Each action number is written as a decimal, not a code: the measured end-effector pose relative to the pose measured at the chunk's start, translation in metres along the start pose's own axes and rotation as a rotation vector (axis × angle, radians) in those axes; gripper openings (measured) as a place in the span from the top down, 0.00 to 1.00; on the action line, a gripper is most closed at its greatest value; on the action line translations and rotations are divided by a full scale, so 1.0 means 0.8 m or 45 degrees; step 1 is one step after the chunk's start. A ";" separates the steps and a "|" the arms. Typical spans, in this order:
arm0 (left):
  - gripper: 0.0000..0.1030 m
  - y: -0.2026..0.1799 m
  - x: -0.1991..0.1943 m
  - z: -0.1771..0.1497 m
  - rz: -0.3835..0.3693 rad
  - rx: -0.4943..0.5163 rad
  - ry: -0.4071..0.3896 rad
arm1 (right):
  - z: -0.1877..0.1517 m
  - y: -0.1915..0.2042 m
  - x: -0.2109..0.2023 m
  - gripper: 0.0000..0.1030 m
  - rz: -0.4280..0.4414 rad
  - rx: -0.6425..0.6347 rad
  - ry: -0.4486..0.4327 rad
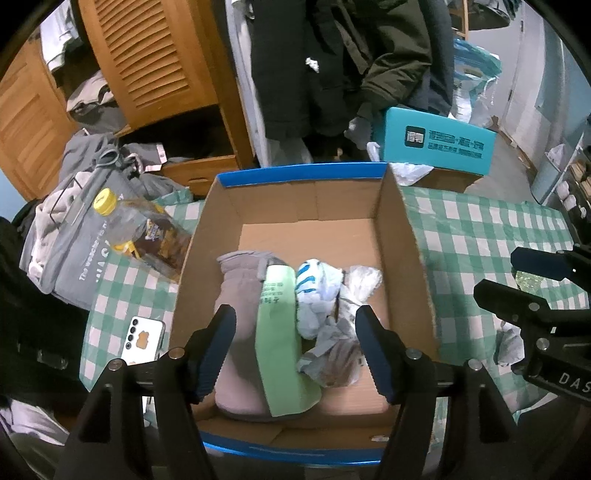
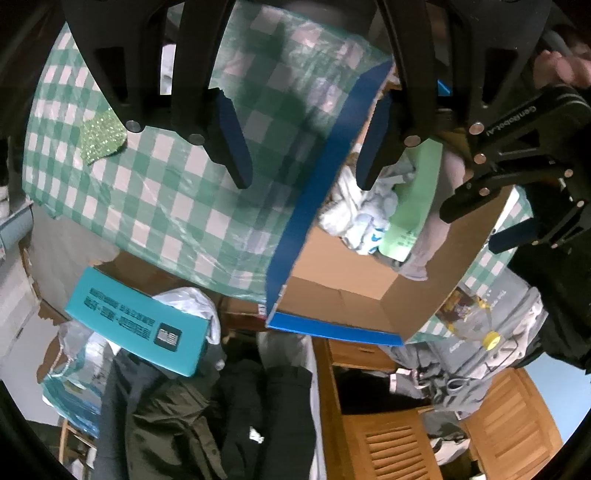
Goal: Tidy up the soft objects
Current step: 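Lower both items into the box and open both grippers, then move both tools back over the table toward the black and grey socks, then grasp the black sock with the right gripper while the left gripper grasps the grey sock, then lift and carry the black sock and grey sock over the cardboard box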
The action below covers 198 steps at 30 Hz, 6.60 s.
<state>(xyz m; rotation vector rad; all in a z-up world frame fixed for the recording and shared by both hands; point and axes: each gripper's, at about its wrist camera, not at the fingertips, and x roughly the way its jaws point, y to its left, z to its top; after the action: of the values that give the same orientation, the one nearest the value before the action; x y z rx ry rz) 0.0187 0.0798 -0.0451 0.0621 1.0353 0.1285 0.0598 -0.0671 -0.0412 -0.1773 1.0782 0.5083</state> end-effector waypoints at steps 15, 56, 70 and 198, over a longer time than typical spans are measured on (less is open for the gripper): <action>0.29 -0.071 -0.007 0.005 -0.038 0.133 -0.013 | -0.037 -0.065 -0.019 0.39 -0.063 0.108 0.007; 0.23 -0.258 0.036 -0.034 -0.184 0.439 0.168 | -0.182 -0.233 -0.040 0.38 -0.161 0.490 0.109; 0.23 -0.265 0.077 -0.053 -0.174 0.421 0.274 | -0.205 -0.227 0.020 0.38 -0.114 0.475 0.288; 0.79 -0.246 -0.011 -0.018 -0.319 0.408 0.044 | -0.142 -0.190 -0.078 0.68 -0.246 0.248 0.001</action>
<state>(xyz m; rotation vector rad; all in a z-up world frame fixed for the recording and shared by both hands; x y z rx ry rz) 0.0168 -0.1161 -0.0671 0.2199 1.0823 -0.2658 0.0191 -0.2618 -0.0559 -0.1085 1.0919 0.2279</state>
